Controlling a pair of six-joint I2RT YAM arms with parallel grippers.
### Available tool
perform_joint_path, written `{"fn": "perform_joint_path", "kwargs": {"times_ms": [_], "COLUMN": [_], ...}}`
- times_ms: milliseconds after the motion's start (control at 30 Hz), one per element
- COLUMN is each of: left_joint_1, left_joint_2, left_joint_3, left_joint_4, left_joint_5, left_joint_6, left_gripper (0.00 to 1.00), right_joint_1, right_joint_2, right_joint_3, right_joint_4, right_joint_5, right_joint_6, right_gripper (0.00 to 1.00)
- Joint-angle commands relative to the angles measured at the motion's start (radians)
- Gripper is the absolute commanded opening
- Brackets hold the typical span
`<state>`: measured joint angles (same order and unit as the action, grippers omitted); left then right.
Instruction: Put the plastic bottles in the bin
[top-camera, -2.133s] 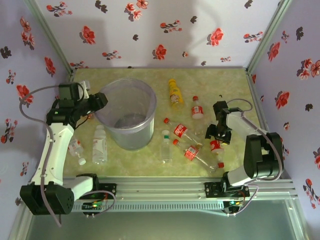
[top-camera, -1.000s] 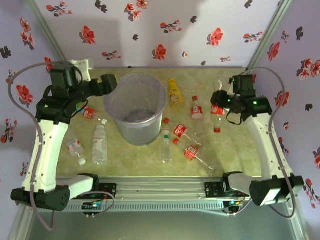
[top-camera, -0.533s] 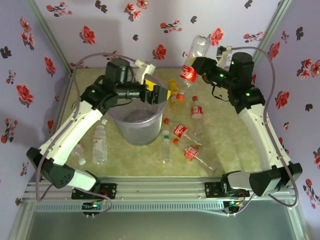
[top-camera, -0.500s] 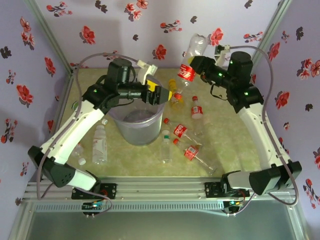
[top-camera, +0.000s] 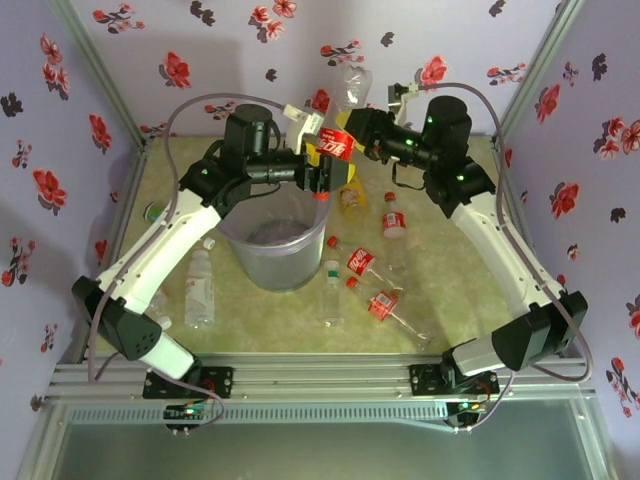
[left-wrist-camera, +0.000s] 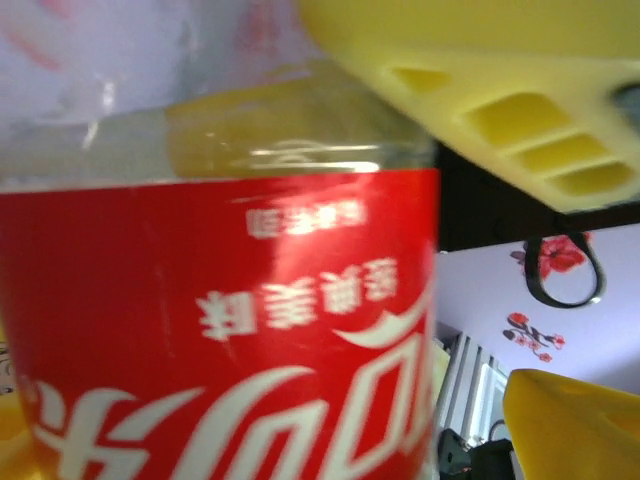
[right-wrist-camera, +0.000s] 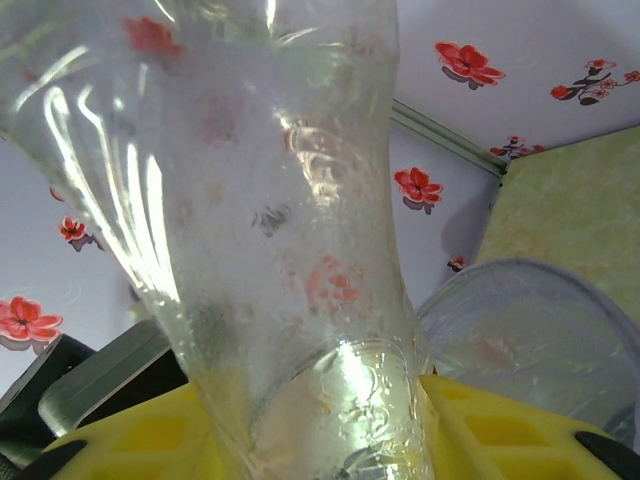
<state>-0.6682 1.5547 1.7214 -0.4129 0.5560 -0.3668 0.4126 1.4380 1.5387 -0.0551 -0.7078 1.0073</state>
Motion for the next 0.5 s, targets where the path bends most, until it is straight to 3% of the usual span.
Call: {"fn": "perform_joint_path", "kwargs": {"times_ms": [0, 200, 467], "left_joint_1": [-0.004, 0.008, 0.062], "left_joint_2": [0.000, -0.013, -0.060], "left_joint_3": [0.030, 0.016, 0.011], "left_joint_4": [0.074, 0.080, 0.062], "left_joint_5": [0.001, -0.025, -0.062], "left_joint_6": [-0.003, -0.001, -0.005], "left_gripper": [0.81, 0.67, 0.54], "right_joint_1": [0.014, 0.014, 0.007], "right_joint_2": [0.007, 0.019, 0.024], "right_joint_3": [0.034, 0.030, 0.046], "right_joint_4": [0.046, 0.043, 0.003], "right_joint_5": [-0.034, -0.044, -0.064], "right_joint_6": [0.017, 0.008, -0.059], "right_gripper": [0.43, 0.47, 0.85]}}
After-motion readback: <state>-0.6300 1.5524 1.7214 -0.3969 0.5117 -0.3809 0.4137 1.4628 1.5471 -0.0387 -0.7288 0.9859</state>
